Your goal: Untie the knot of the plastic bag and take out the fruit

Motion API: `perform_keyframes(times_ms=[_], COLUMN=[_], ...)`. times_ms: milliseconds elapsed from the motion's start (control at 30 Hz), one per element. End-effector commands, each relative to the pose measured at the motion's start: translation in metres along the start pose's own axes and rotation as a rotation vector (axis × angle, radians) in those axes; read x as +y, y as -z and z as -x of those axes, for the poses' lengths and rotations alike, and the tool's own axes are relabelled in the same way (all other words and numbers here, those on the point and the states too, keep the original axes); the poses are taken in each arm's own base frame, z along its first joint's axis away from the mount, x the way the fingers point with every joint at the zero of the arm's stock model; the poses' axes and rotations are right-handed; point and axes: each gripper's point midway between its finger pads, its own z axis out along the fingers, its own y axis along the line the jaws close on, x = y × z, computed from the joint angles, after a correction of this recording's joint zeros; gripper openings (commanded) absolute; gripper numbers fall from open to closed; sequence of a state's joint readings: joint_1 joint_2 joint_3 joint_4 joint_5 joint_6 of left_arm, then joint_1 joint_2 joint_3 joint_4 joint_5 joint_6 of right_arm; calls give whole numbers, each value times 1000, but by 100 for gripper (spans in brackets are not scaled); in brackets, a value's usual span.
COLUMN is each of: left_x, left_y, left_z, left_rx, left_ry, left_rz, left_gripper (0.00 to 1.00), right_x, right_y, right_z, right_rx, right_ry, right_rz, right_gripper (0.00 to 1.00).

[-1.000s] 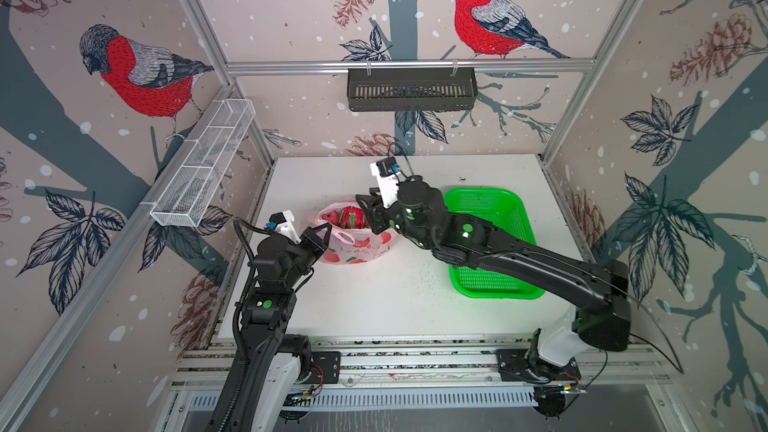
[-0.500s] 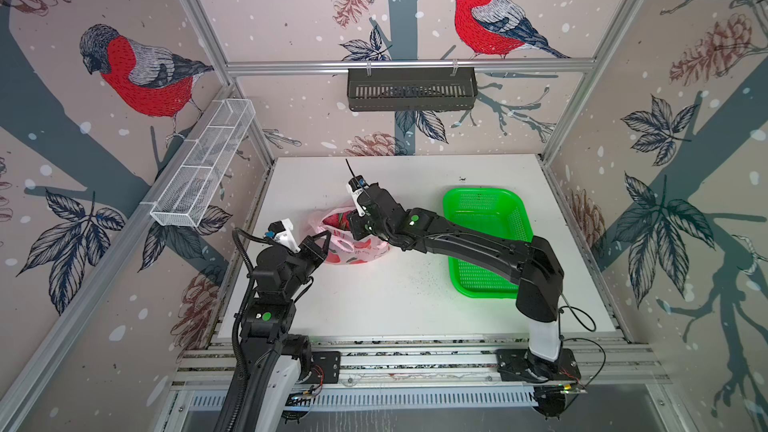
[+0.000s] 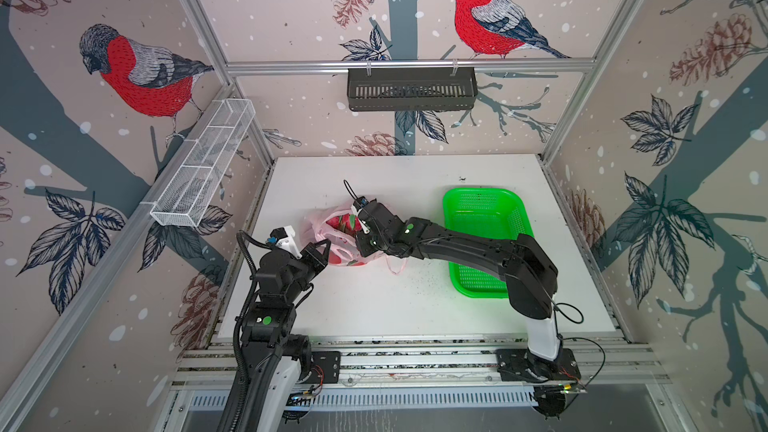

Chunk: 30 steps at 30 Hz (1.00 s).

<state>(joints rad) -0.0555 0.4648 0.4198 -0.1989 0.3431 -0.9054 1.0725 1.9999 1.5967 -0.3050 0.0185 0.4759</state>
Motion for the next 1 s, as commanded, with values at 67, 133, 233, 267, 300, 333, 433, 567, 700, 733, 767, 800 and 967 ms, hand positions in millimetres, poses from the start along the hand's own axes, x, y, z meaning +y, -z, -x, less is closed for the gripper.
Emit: perform_keyframes(times_ms=[67, 133, 233, 267, 300, 333, 433, 567, 700, 733, 767, 800, 967], left_x=[11, 15, 21, 24, 26, 29, 35, 44, 49, 49, 50, 50, 48], left_y=[-1, 0, 0, 0, 0, 0, -2, -5, -7, -7, -6, -6, -5], left_z=[-10, -12, -16, -18, -20, -21, -27, -34, -39, -40, -40, -41, -43], left_rx=[32, 34, 43, 49, 51, 56, 73, 94, 107, 109, 109, 110, 111], left_ry=[-11, -7, -6, -6, -4, -4, 3, 4, 7, 8, 10, 10, 18], left_rz=[23, 34, 54, 62, 68, 73, 83, 98, 102, 100, 99, 95, 78], left_gripper=[0, 0, 0, 0, 0, 0, 0, 0, 0, 0, 0, 0, 0], right_x=[11, 11, 8, 7, 3, 0, -9, -10, -2, 0, 2, 3, -2], right_y=[-3, -6, -10, -11, -11, -11, -7, 6, 15, 16, 16, 14, -7], right_z=[-33, -45, -63, -69, -75, -79, -89, -80, -58, -51, -44, -39, -12], right_rx=[88, 114, 150, 159, 169, 176, 183, 154, 116, 105, 93, 82, 28], right_ry=[-35, -57, -76, -84, -92, -100, -124, -119, -80, -73, -66, -61, -54], right_rz=[75, 91, 82, 77, 64, 53, 17, -5, -23, -29, -37, -40, -113], right_gripper=[20, 20, 19, 19, 19, 19, 18, 18, 20, 20, 20, 21, 20])
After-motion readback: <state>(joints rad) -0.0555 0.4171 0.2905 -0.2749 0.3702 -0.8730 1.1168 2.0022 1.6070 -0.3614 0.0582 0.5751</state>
